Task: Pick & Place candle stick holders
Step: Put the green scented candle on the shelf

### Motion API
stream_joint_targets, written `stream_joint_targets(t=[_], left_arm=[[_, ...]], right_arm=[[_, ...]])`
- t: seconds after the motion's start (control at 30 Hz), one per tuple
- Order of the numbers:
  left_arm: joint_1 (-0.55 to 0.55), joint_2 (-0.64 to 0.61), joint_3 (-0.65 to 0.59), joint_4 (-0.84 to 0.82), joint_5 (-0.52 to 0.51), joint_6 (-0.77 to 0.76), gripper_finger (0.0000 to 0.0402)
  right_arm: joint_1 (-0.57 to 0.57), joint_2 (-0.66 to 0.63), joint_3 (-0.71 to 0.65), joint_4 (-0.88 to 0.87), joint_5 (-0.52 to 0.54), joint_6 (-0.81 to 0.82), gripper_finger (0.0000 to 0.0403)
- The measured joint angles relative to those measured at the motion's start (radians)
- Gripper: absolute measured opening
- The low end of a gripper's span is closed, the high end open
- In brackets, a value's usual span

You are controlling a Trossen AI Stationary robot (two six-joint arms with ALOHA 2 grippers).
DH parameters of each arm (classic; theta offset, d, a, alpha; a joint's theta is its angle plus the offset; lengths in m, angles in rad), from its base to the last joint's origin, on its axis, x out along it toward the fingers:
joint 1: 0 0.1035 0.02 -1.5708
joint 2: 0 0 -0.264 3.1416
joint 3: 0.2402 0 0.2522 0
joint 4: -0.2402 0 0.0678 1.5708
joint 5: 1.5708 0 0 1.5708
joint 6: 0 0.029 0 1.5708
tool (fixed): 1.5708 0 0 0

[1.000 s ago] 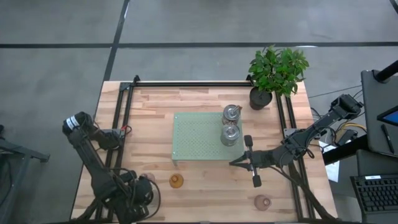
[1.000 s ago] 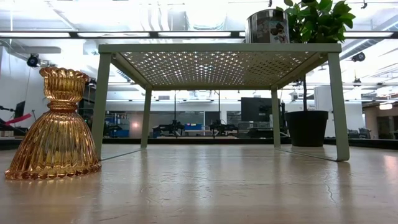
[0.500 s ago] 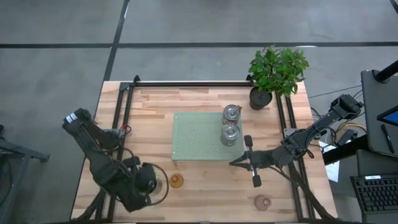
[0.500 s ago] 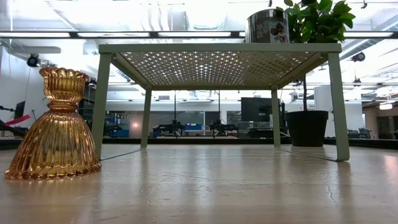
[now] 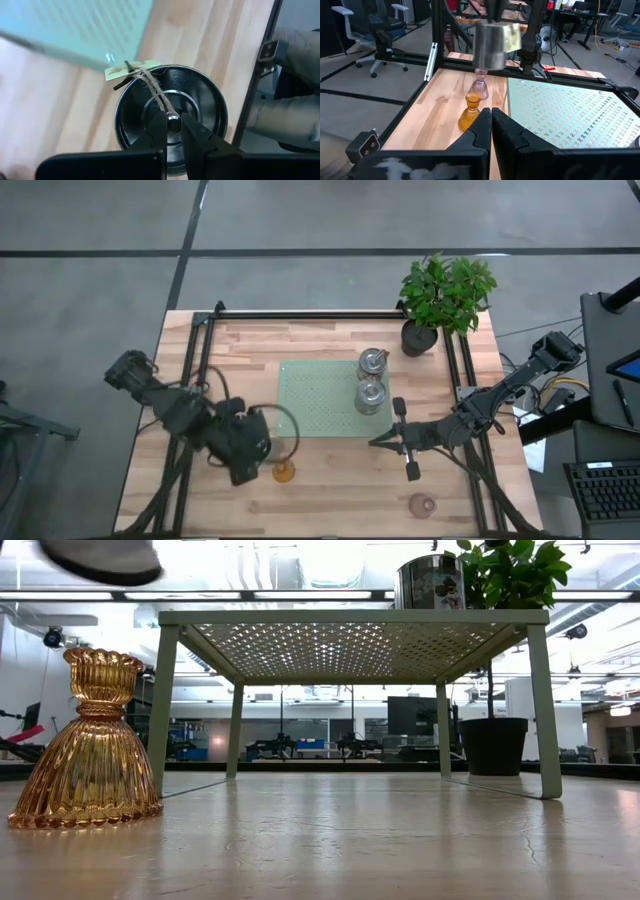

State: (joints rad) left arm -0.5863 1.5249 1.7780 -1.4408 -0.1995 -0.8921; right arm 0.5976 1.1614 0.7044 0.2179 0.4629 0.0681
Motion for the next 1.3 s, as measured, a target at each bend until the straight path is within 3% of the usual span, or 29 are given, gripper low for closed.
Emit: stream_joint_targets(t=[0.53, 0.77, 1.0, 1.3], left_arm=[[0.414, 0.004, 0.069, 0.021, 0.012, 0.448, 0.0025], [0.562, 0.029, 0.069, 0.114, 0.091, 0.600, 0.0026], [0.647, 0.077, 0.068, 0.190, 0.168, 0.677, 0.0028], [0.656, 0.170, 0.071, 0.290, 0.262, 0.710, 0.0028]], right_arm=[[0.001, -0.001, 0.000, -0.005, -0.004, 0.001, 0.0008], [0.012, -0.021, 0.000, -0.005, -0.073, -0.023, 0.0008], [0.045, -0.069, 0.000, -0.005, -0.072, -0.029, 0.0008], [0.086, -0.097, 0.000, -0.007, -0.072, -0.046, 0.0008]])
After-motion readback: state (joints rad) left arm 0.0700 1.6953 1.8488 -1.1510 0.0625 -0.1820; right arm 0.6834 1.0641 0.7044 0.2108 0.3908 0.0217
